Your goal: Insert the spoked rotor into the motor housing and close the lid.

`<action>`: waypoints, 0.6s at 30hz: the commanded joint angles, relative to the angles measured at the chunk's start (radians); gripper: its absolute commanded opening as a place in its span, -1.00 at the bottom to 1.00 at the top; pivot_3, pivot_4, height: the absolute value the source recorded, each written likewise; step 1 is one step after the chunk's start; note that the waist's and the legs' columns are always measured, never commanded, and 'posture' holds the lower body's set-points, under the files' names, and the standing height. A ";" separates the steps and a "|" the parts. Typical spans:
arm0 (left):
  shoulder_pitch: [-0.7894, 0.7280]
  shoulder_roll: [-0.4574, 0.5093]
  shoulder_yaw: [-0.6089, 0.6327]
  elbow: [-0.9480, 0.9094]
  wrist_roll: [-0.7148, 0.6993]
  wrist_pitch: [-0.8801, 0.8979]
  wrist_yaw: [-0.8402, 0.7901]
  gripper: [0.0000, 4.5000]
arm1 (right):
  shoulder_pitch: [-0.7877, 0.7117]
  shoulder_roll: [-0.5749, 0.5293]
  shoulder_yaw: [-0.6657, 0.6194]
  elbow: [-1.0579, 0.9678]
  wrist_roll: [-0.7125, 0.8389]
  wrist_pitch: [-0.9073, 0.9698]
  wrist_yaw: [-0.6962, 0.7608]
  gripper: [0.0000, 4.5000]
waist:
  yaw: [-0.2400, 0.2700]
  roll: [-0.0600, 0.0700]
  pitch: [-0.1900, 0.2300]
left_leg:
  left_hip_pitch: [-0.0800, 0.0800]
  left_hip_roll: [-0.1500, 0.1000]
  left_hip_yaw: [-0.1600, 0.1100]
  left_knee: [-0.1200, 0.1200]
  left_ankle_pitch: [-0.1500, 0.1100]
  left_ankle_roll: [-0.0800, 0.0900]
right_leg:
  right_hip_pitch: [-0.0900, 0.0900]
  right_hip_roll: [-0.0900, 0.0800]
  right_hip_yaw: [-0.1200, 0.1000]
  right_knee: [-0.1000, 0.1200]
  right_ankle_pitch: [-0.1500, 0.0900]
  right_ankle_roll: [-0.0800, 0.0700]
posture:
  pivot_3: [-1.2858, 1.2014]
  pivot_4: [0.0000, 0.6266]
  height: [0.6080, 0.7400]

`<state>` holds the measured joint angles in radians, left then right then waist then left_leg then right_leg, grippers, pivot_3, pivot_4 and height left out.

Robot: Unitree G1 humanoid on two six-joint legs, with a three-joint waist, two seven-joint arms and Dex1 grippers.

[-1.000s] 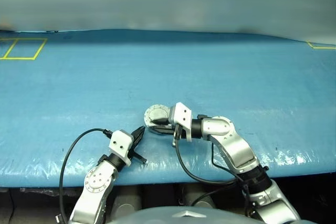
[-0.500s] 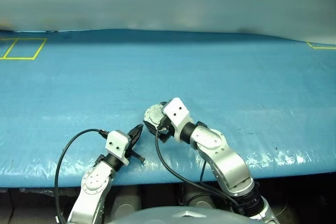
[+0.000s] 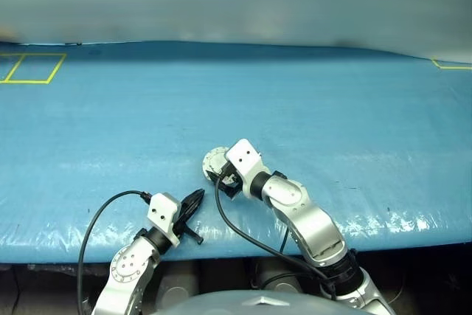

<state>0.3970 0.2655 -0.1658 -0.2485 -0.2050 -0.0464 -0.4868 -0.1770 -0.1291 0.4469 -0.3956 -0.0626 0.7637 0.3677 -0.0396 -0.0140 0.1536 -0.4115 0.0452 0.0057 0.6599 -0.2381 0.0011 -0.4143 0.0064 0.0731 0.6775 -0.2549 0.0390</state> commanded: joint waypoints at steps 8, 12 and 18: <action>-0.004 -0.003 -0.001 -0.021 -0.001 -0.005 0.001 -1.00 | 0.001 0.023 -0.044 -0.025 0.056 0.048 -0.007 0.34 | 0.000 0.000 0.000 | 0.000 0.000 0.000 0.000 0.000 0.000 | 0.000 0.000 0.000 0.000 0.000 0.000 | 0.03 -0.52 1.00; -0.004 -0.001 -0.003 -0.022 -0.002 -0.001 -0.001 -1.00 | -0.018 0.031 -0.084 -0.048 0.094 0.089 -0.003 0.34 | 0.001 0.000 0.000 | 0.000 0.000 0.000 0.000 0.000 0.000 | 0.000 0.000 0.000 0.000 0.000 0.000 | 0.03 -0.52 1.00; -0.010 -0.005 -0.007 -0.022 -0.003 0.007 0.000 -1.00 | -0.060 -0.020 -0.094 -0.063 0.121 0.104 0.019 0.34 | 0.001 0.000 0.000 | -0.001 0.000 0.000 0.000 0.000 0.000 | 0.000 -0.001 0.000 -0.001 0.000 0.000 | 0.03 -0.52 1.00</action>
<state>0.3898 0.2653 -0.1673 -0.2485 -0.2031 -0.0352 -0.4833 -0.2207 -0.1453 0.3740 -0.4124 0.0503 0.8706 0.3828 -0.0385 -0.0141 0.1538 -0.4121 0.0453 0.0055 0.6597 -0.2381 0.0012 -0.4145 0.0055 0.0730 0.6769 -0.2549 0.0390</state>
